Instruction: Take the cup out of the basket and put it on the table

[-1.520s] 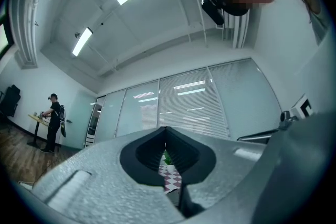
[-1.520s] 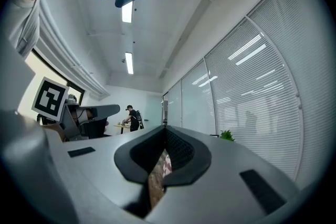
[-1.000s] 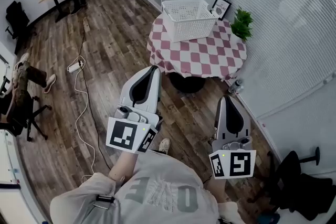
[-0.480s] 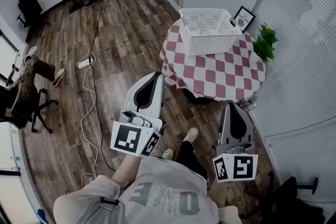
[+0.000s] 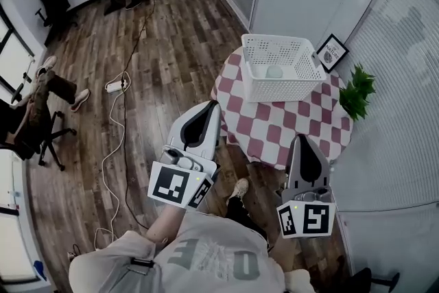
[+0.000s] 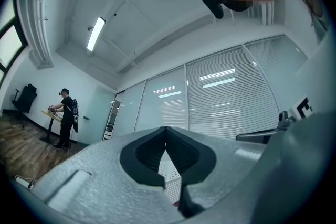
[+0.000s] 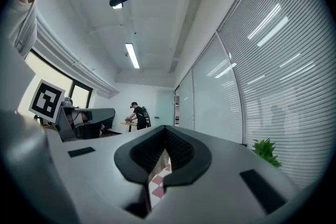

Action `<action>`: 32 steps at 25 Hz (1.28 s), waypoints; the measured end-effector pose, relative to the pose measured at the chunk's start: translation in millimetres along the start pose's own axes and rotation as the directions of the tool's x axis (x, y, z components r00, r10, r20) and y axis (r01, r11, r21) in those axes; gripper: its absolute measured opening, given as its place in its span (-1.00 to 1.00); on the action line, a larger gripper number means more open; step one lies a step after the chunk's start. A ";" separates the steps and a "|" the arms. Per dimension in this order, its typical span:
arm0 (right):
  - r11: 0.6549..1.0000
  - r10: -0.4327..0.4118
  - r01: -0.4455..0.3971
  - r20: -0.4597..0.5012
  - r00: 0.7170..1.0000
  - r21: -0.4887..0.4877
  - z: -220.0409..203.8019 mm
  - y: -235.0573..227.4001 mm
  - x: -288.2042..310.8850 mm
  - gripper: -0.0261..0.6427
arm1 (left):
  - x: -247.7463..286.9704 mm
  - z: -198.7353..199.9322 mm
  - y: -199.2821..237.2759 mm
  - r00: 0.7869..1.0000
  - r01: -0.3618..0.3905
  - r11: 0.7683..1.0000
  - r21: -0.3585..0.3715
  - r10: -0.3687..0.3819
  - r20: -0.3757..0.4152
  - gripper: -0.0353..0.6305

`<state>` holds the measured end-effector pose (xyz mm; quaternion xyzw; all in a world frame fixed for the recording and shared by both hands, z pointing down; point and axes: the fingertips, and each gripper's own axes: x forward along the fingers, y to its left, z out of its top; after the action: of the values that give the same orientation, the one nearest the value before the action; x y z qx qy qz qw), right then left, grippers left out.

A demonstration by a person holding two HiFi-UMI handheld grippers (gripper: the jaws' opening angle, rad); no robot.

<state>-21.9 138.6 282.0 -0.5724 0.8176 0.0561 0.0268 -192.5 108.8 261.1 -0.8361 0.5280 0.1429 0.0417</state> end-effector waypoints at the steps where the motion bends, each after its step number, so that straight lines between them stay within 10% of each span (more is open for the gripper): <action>1: 1.000 0.006 -0.006 0.001 1.000 -0.001 0.5 -7.9 8.4 -0.89 | 10.4 -1.7 0.2 1.000 -0.005 1.000 0.001 0.005 0.000 -0.88; 19: 0.994 -0.013 0.012 0.002 1.000 0.110 -36.5 -186.3 105.8 -0.89 | 203.1 -67.7 -51.9 0.996 0.043 0.998 0.042 -0.040 -0.079 -0.88; 32: 0.986 -0.033 0.038 -0.030 0.999 0.162 -56.9 -227.6 160.3 -0.89 | 281.2 -86.0 -30.8 0.994 0.050 0.995 0.086 -0.041 -0.102 -0.88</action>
<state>138.0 -94.9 307.2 -0.5836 0.8094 -0.0189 0.0633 -35.2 -141.6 261.2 -0.8513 0.5161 0.0763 0.0553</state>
